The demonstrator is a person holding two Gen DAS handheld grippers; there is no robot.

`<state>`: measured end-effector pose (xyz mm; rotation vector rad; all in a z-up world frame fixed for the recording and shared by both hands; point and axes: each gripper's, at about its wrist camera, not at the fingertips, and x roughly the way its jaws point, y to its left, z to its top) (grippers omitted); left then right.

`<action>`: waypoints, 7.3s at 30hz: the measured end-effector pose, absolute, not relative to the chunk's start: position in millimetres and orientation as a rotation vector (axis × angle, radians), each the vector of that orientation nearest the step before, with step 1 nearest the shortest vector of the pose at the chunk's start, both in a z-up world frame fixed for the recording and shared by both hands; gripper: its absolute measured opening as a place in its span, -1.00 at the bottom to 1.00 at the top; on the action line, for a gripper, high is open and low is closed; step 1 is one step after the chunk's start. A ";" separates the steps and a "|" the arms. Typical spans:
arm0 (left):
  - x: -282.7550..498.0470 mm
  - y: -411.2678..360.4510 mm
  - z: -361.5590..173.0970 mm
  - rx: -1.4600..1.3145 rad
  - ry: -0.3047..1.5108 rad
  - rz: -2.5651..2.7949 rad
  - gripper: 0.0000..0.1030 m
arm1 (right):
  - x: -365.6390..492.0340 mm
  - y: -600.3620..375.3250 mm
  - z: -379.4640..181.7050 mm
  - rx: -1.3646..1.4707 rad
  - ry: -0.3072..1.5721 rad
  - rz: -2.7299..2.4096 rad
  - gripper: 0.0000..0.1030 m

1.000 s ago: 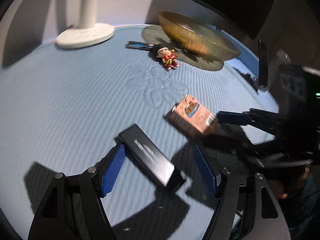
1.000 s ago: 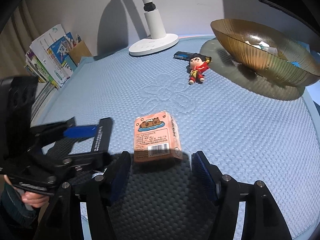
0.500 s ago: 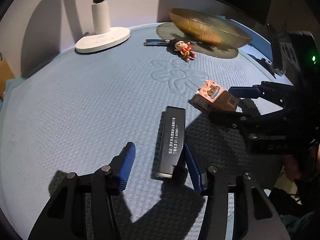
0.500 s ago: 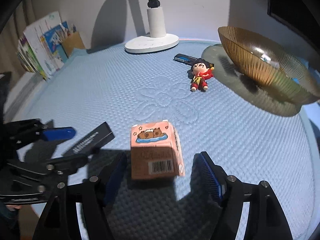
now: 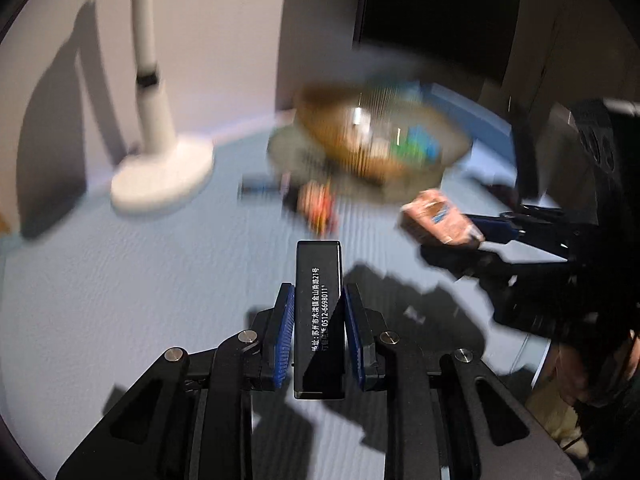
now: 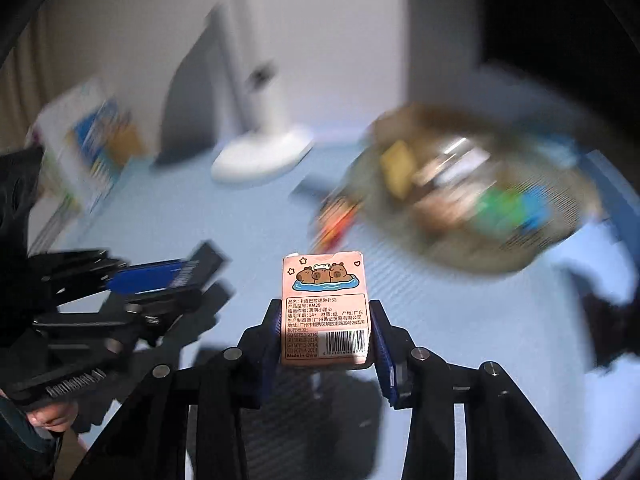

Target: Organize rigid objects

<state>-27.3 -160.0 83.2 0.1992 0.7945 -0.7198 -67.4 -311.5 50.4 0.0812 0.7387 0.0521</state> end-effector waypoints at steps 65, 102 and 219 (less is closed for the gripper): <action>-21.2 -95.9 78.5 0.067 0.718 -0.258 0.48 | -37.0 -263.7 27.1 0.142 0.757 0.023 0.18; 3.3 -95.8 -0.8 0.097 0.901 -0.188 0.57 | -18.1 -276.4 -19.9 0.207 0.858 -0.039 0.80; -19.6 -100.3 5.6 0.118 0.951 -0.470 0.22 | -109.7 -272.8 -24.1 0.232 0.867 0.191 0.39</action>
